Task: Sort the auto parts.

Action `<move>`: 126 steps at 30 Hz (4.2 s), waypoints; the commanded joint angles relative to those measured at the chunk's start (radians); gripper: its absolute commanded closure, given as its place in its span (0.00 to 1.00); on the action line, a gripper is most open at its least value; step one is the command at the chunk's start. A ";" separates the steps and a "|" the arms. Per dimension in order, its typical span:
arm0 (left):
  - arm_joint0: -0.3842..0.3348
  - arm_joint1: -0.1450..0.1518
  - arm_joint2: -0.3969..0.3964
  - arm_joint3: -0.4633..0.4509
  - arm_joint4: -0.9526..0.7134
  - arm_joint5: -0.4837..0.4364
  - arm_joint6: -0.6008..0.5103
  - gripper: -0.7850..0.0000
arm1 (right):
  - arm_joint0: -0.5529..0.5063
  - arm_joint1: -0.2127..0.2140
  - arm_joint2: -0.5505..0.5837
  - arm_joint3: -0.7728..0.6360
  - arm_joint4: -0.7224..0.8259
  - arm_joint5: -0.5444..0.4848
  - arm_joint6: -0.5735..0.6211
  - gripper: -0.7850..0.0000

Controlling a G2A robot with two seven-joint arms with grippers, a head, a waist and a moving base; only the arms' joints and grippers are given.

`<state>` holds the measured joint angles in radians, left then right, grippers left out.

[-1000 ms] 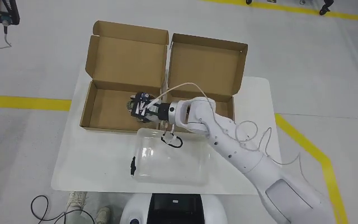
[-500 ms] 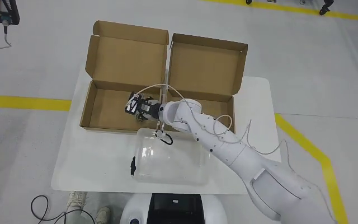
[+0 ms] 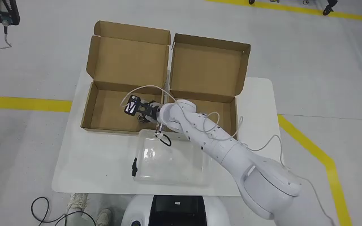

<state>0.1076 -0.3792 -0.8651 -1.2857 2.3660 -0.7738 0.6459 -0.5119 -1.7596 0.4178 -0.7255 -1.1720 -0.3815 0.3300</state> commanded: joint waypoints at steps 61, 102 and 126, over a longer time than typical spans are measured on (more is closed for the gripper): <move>0.000 0.000 0.000 0.000 0.000 0.000 0.000 0.00 | -0.649 0.335 0.792 -0.878 -0.126 -0.266 -0.124 0.00; 0.000 0.000 0.000 0.000 0.000 0.000 0.000 0.00 | -1.441 0.420 1.248 -1.501 -0.175 -0.011 -0.320 0.00; 0.000 0.000 0.000 0.000 0.000 0.000 0.000 0.00 | -1.464 0.422 1.250 -1.545 -0.252 0.043 -0.314 0.00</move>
<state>0.1076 -0.3792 -0.8651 -1.2857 2.3660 -0.7738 0.6459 -1.9755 -1.3377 1.6676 -2.2709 -1.4240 -0.3381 0.0157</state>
